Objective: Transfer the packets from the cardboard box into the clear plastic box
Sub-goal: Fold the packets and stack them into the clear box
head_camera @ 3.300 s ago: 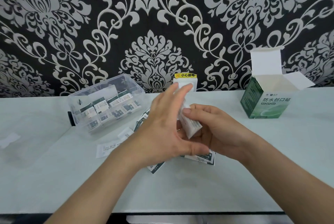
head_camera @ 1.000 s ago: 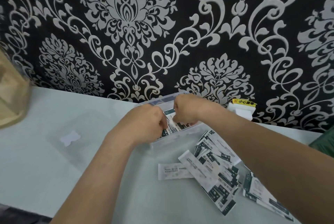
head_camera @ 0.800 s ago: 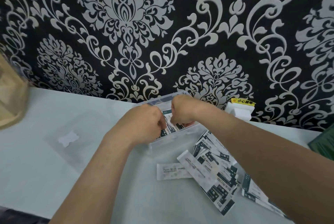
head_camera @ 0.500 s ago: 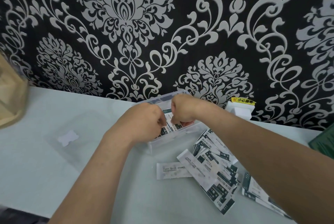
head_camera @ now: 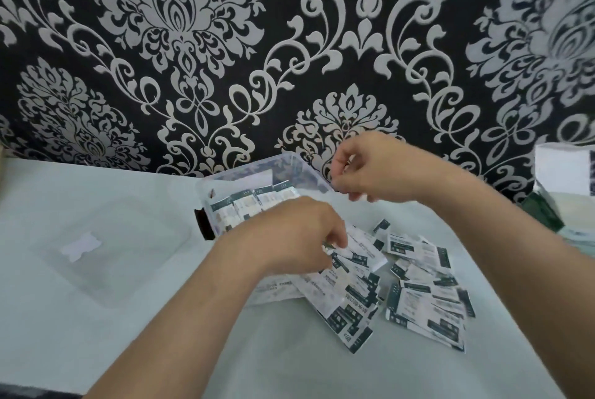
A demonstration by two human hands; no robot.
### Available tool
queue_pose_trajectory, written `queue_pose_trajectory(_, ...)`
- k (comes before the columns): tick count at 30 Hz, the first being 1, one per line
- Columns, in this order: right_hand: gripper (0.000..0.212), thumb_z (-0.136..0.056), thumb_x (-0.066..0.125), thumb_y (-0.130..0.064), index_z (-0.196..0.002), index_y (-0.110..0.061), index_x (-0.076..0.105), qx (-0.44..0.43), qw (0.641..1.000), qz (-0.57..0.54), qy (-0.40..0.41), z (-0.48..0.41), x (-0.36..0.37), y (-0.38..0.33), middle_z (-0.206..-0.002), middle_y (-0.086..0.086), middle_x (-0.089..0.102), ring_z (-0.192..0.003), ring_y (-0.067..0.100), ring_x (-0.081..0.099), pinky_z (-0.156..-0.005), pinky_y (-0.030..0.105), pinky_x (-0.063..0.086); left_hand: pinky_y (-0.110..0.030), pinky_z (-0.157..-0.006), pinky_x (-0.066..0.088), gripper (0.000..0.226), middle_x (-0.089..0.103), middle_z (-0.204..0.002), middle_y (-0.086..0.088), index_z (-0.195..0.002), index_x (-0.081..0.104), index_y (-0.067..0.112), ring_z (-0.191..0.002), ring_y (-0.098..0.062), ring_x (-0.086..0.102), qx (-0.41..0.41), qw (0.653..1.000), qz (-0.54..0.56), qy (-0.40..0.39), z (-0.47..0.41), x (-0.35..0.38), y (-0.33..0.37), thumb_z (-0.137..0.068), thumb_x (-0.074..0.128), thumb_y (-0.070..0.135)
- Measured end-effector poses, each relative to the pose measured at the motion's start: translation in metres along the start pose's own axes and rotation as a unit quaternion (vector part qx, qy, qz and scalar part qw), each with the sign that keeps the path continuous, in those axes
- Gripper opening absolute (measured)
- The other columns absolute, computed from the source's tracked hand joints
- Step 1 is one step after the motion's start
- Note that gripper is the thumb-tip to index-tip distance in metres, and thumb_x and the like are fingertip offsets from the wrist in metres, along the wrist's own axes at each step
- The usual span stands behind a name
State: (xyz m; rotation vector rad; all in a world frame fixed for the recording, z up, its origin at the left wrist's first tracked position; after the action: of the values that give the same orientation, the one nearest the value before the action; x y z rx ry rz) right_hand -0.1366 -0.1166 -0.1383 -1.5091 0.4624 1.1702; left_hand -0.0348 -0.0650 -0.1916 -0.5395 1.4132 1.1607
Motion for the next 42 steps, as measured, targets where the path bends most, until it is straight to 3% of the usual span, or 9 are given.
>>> queue_pose_trajectory(5, 0.027, -0.084, 0.071, -0.040, -0.106, -0.029, 0.060, 0.058, 0.986, 0.096, -0.125, 0.038, 0.025, 0.053, -0.098, -0.009, 0.063, -0.085, 0.011, 0.062, -0.083, 0.035, 0.055, -0.040, -0.108, 0.037, 0.090, 0.016, -0.152, 0.009, -0.143, 0.024, 0.046, -0.138, -0.018, 0.017, 0.032, 0.976, -0.125, -0.175, -0.010, 0.052, 0.013, -0.074, 0.077, 0.022)
queue_pose_trajectory(9, 0.037, -0.081, 0.071, -0.041, -0.113, -0.030, 0.058, 0.016, 0.987, 0.083, -0.136, 0.058, 0.057, 0.070, -0.093, -0.016, 0.054, -0.089, 0.006, 0.053, -0.080, 0.024, 0.046, -0.039, -0.095, 0.046, 0.075, 0.040, -0.126, 0.009, -0.132, 0.044, 0.044, -0.117, -0.014, 0.040, 0.023, 0.994, -0.078, -0.075, -0.020, 0.051, 0.012, -0.070, 0.081, 0.025)
queue_pose_trajectory(16, 0.025, -0.084, 0.071, -0.022, -0.108, -0.024, 0.062, -0.050, 0.998, -0.018, 0.035, 0.068, 0.066, 0.082, -0.094, -0.006, 0.066, -0.086, 0.012, 0.059, -0.078, 0.033, 0.049, -0.035, -0.082, 0.052, 0.033, 0.061, -0.091, 0.015, -0.100, 0.065, 0.039, -0.090, -0.008, 0.057, -0.007, 0.995, 0.042, 0.087, -0.031, 0.042, 0.011, -0.078, 0.074, 0.015)
queue_pose_trajectory(22, 0.023, -0.087, 0.067, -0.015, -0.106, -0.028, 0.065, -0.018, 0.995, -0.058, 0.073, 0.068, 0.060, 0.102, -0.095, -0.012, 0.069, -0.088, 0.006, 0.061, -0.080, 0.027, 0.051, -0.036, -0.080, 0.056, 0.036, 0.069, -0.100, 0.007, -0.119, 0.059, 0.042, -0.086, -0.012, 0.065, -0.017, 0.986, 0.111, 0.126, -0.027, 0.041, 0.014, -0.094, 0.057, 0.016)
queue_pose_trajectory(27, 0.021, -0.088, 0.068, -0.021, -0.101, -0.035, 0.057, 0.012, 0.997, -0.045, 0.058, 0.068, 0.057, 0.116, -0.084, -0.018, 0.059, -0.076, -0.001, 0.055, -0.060, 0.012, 0.037, -0.030, -0.076, 0.051, 0.066, 0.062, -0.106, -0.002, -0.149, 0.027, 0.035, -0.073, -0.014, 0.054, -0.006, 0.990, 0.035, 0.137, -0.026, 0.039, 0.019, -0.096, 0.046, 0.001)
queue_pose_trajectory(31, 0.047, -0.088, 0.064, -0.020, -0.132, -0.027, 0.050, 0.021, 0.998, -0.025, 0.055, 0.067, 0.058, 0.118, -0.113, -0.009, 0.055, -0.103, 0.008, 0.053, -0.086, 0.020, 0.041, -0.041, -0.073, 0.056, 0.056, 0.070, -0.098, -0.012, -0.144, 0.040, 0.029, -0.080, -0.026, 0.065, 0.053, 0.973, 0.007, 0.223, -0.026, 0.036, 0.018, -0.094, 0.052, 0.006)
queue_pose_trajectory(34, 0.064, -0.086, 0.064, -0.012, -0.142, -0.027, 0.039, 0.007, 0.992, -0.089, 0.087, 0.070, 0.048, 0.113, -0.135, -0.009, 0.046, -0.120, 0.006, 0.044, -0.097, 0.024, 0.041, -0.029, -0.054, 0.055, 0.028, 0.072, -0.073, -0.004, -0.117, 0.068, 0.018, -0.055, -0.013, 0.060, 0.098, 0.943, 0.027, 0.317, -0.019, 0.023, 0.021, -0.091, 0.062, 0.013)
queue_pose_trajectory(39, 0.016, -0.093, 0.062, -0.016, -0.102, -0.026, 0.072, -0.067, 0.958, -0.246, 0.134, 0.075, 0.042, 0.097, -0.080, -0.003, 0.071, -0.072, 0.020, 0.064, -0.066, 0.041, 0.055, -0.023, -0.047, 0.044, 0.021, 0.068, -0.069, 0.007, -0.100, 0.072, 0.028, -0.054, -0.010, 0.057, 0.064, 0.929, 0.202, 0.302, -0.020, 0.023, 0.024, -0.088, 0.067, 0.011)
queue_pose_trajectory(42, 0.018, -0.095, 0.059, -0.016, -0.086, -0.013, 0.074, -0.017, 0.940, -0.295, 0.171, 0.078, 0.042, 0.101, -0.059, 0.005, 0.063, -0.047, 0.008, 0.049, -0.045, 0.022, 0.041, -0.014, -0.046, 0.039, 0.021, 0.067, -0.068, 0.005, -0.108, 0.069, 0.024, -0.051, -0.003, 0.053, 0.065, 0.931, 0.182, 0.310, -0.020, 0.023, 0.029, -0.091, 0.064, 0.015)
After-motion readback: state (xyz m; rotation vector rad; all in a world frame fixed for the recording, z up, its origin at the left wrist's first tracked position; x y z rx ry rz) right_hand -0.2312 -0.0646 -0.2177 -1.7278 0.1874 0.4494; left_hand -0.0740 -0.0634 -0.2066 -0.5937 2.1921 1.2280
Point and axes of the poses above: each hand's wrist, its own z-axis away from the middle knuckle, its own x-axis out of the palm, y = z × x, the point moved 5 cm from there along -z, towards the middle knuckle
